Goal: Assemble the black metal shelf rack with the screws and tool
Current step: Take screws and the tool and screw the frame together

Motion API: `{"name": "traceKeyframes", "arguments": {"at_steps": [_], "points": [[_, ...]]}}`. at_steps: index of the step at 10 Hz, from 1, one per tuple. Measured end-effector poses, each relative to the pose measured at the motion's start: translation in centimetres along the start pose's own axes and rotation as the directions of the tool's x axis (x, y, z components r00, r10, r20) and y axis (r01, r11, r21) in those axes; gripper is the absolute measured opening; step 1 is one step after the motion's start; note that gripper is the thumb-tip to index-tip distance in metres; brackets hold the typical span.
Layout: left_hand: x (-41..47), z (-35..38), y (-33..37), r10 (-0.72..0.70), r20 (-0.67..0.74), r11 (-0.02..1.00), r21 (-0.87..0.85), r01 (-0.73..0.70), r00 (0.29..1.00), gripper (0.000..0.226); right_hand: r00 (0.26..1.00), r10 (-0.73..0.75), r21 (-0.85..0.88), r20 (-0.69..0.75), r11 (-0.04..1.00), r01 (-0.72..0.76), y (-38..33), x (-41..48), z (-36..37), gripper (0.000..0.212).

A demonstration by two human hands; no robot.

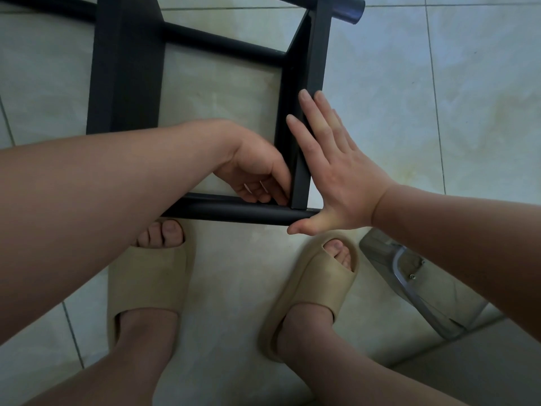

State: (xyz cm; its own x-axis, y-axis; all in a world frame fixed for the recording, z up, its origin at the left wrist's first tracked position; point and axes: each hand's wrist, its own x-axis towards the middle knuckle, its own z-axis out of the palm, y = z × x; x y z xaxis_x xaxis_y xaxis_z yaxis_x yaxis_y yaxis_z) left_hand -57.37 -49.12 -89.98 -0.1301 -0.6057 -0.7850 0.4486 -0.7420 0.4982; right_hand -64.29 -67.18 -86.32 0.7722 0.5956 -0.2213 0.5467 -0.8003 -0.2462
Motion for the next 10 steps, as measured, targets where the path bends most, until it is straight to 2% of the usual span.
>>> {"name": "traceKeyframes", "arguments": {"at_steps": [2,3,10], "points": [[0.21,0.11,0.17,0.024,-0.019,1.0,0.011,-0.023,1.0,0.032,1.0,0.004,-0.001,0.0,1.0,-0.004,0.03,-0.01,-0.01,0.138],[0.16,0.04,0.27,0.031,-0.022,0.999,0.01,-0.031,0.999,0.031,1.0,0.005,0.0,0.003,1.0,-0.005,0.02,0.0,-0.05,0.138],[-0.21,-0.08,0.09,0.007,-0.001,1.0,0.005,-0.007,1.0,0.009,1.0,0.004,-0.005,0.003,1.0,-0.004,-0.02,0.01,-0.07,0.138]]}}
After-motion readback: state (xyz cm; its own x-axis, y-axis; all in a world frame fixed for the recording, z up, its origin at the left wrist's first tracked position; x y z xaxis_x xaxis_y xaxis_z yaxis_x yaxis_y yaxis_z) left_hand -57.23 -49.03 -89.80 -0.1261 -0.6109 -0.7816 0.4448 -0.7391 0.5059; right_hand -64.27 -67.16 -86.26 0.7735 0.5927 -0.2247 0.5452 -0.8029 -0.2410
